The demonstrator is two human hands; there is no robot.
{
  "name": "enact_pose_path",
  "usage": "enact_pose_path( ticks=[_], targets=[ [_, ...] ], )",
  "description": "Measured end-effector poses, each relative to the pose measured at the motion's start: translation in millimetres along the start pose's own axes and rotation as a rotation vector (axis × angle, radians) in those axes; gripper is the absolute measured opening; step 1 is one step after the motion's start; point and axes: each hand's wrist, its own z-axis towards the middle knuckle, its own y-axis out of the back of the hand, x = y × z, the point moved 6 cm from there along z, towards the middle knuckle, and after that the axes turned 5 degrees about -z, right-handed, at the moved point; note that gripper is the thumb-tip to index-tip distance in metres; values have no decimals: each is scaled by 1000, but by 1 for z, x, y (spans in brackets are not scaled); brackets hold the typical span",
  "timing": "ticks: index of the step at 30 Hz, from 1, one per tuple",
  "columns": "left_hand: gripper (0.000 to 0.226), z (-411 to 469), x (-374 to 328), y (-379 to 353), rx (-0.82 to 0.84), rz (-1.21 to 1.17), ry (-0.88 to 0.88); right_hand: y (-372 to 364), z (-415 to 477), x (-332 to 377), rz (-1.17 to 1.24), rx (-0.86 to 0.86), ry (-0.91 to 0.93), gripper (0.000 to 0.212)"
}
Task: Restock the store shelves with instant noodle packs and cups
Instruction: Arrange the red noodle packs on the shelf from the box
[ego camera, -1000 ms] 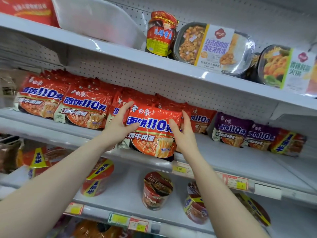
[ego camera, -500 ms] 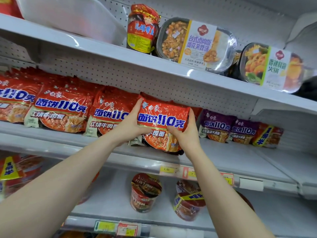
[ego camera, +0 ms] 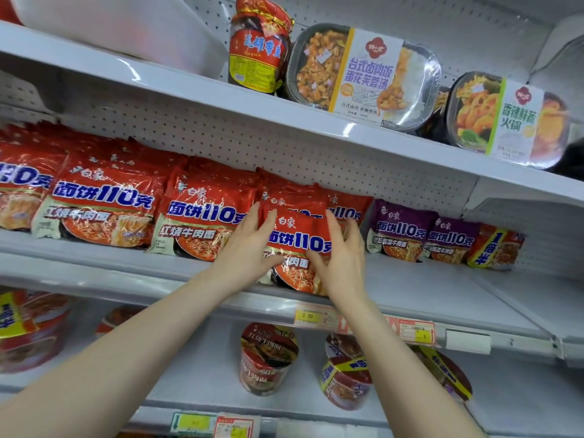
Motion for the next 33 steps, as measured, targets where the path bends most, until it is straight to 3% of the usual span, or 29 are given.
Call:
enact_pose_path(
  ticks=[4, 9, 25, 33],
  targets=[
    [83, -6, -2, -6, 96, 158, -90, -11, -17, 13, -46, 142, 46, 67],
    [75, -6, 1, -14, 172, 256, -136, -18, -20, 20, 36, 265, 40, 63],
    [80, 20, 8, -29, 27, 409, -144, -46, 14, 16, -167, 183, 96, 83],
    [69, 11, 1, -28, -2, 430, -90, -40, 6, 14, -161, 198, 132, 68]
  ],
)
